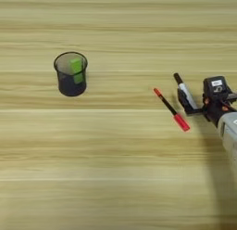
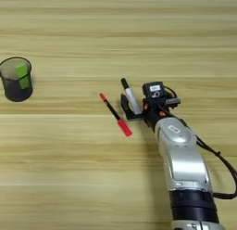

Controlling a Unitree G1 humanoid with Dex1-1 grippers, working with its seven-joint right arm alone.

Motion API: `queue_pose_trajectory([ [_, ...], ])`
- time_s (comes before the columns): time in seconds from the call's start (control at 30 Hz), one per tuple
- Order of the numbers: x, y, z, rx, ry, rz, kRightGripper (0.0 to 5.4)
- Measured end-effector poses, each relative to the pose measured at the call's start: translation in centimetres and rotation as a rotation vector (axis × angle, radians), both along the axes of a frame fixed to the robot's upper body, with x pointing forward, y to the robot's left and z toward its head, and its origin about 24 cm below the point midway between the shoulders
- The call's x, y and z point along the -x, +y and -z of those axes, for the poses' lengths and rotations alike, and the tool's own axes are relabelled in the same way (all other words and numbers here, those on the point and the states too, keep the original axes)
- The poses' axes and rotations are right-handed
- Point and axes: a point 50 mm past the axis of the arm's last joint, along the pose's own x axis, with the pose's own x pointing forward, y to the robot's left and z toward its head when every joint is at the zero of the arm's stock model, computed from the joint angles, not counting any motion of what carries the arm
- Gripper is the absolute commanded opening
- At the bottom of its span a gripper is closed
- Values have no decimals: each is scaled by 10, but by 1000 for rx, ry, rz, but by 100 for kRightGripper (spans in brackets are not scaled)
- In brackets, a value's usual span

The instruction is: Move the objects on the table

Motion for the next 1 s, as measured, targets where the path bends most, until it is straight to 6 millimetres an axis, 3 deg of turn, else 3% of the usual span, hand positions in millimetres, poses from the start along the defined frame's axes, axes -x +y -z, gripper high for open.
queue_pose_trajectory([
  [0.47,2,-3,27,-38,112,15,537],
  [1.0,-5,-3,30,-55,117,17,522],
])
